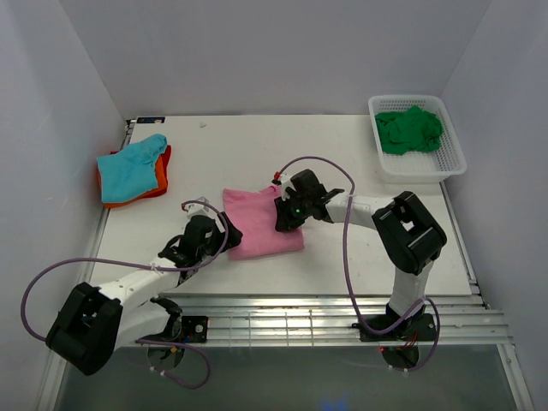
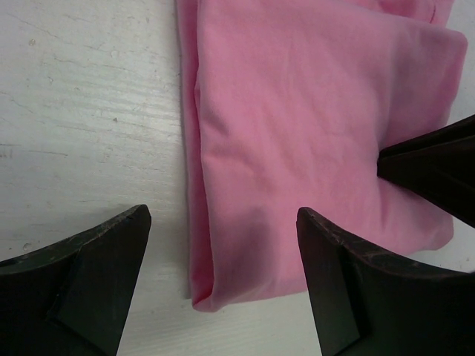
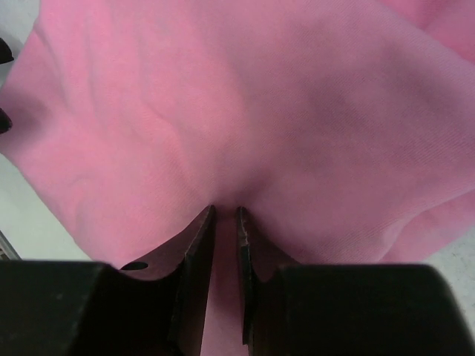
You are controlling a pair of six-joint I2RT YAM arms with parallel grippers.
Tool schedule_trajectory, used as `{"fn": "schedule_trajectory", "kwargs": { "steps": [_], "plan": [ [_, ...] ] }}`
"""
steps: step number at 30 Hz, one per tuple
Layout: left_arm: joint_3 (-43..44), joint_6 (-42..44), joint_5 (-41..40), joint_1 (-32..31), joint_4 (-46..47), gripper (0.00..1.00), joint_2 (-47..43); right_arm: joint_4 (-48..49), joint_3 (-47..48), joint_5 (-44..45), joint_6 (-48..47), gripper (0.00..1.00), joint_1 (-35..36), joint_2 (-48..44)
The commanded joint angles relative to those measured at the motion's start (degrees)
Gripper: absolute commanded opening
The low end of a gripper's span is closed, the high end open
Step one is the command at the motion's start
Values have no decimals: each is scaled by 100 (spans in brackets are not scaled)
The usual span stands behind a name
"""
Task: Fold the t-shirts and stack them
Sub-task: Fold the tshirt
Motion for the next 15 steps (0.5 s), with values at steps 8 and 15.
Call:
{"fn": "schedule_trajectory", "kwargs": {
  "steps": [8, 15],
  "plan": [
    [-358, -57, 214, 42, 786, 90, 458, -411, 258, 497, -159, 24, 15, -48],
    [-621, -48, 363, 78, 1481, 90, 730, -463, 275, 532, -151, 24, 15, -162]
  ]
}}
